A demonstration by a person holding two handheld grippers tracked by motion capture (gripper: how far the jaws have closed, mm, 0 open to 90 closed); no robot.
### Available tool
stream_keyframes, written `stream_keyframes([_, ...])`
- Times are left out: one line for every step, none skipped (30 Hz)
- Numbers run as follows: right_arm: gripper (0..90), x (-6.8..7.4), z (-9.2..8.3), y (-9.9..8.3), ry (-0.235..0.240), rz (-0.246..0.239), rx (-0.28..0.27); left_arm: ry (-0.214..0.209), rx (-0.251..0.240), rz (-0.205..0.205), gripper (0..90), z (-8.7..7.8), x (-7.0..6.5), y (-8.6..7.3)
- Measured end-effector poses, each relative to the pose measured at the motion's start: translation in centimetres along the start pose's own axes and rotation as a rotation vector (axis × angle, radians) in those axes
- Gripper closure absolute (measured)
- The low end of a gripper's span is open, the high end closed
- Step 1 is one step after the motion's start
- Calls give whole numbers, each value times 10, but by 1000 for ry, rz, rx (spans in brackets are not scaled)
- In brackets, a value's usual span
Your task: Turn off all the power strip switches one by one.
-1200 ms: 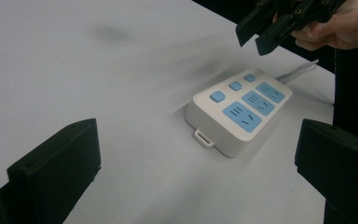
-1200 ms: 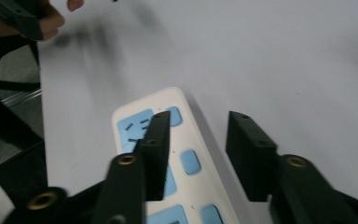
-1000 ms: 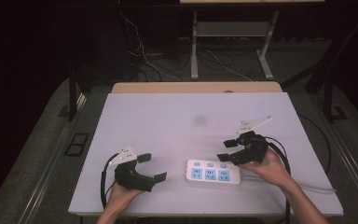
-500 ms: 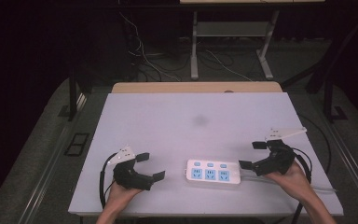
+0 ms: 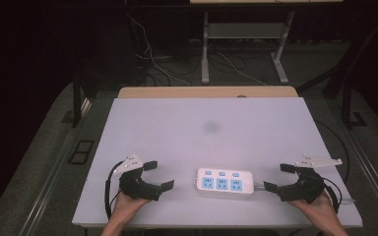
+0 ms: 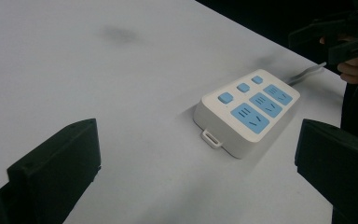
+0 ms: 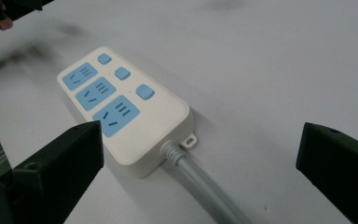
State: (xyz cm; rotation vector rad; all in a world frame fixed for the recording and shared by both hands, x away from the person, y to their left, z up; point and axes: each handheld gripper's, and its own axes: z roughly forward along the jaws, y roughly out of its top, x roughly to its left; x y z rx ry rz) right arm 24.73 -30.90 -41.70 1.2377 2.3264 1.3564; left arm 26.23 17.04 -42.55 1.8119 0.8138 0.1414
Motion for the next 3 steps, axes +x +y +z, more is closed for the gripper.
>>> stream_keyframes([6,0,0,-3,-6,0,-2,0,0,0,0,0,0,0])
stream_keyframes([6,1,0,-5,-10,1,-3,0,0,0,0,0,0,0])
stream_keyframes([6,0,0,-8,-9,3,-8,-1,2,-1,0,0,1,0])
